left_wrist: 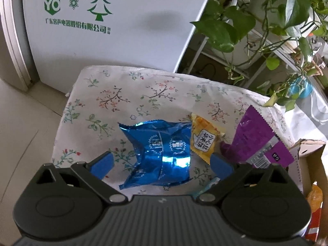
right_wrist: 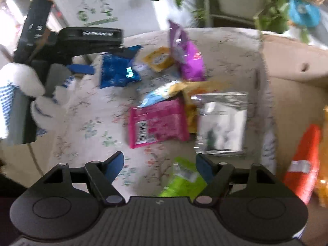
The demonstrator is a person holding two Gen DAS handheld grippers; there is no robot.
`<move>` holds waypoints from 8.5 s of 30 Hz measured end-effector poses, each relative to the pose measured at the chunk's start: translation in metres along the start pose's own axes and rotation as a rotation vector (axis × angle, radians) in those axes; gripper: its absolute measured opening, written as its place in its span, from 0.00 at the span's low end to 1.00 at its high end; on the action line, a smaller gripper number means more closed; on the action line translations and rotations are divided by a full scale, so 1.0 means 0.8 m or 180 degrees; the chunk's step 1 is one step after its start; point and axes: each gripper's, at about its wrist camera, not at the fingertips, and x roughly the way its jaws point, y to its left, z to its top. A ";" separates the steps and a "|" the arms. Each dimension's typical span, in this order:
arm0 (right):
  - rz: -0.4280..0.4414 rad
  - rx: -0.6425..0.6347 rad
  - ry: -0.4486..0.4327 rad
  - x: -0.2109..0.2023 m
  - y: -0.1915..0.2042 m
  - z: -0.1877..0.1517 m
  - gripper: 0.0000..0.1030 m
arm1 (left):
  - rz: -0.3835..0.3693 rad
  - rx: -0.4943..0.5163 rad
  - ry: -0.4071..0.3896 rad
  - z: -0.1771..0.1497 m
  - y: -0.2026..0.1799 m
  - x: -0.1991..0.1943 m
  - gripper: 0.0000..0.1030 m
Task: Organize snacks
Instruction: 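Withdraw both tools from the box back over the snack pile, then grasp the blue bag with the left tool while the right tool grasps the green bag, then lift the blue bag with the left tool while the right tool carries the green bag toward the box, then lower the blue and green bags into the box and open both tools, then withdraw both tools from the box back over the snack pile, then grasp the silver foil bag with the right tool while the left tool grasps the pink bag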
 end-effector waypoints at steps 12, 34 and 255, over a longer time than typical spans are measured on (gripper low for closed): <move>-0.0354 0.0603 0.0311 0.010 -0.008 -0.018 0.84 | 0.0175 0.0020 0.0039 -0.003 -0.013 0.029 0.97; -0.0733 0.1326 0.0347 0.009 -0.014 -0.038 0.88 | 0.0353 0.0140 0.0160 -0.014 -0.011 0.025 0.61; -0.0558 0.0836 0.0229 0.054 -0.027 0.044 0.63 | -0.0367 0.1548 0.0193 -0.127 -0.079 -0.036 0.91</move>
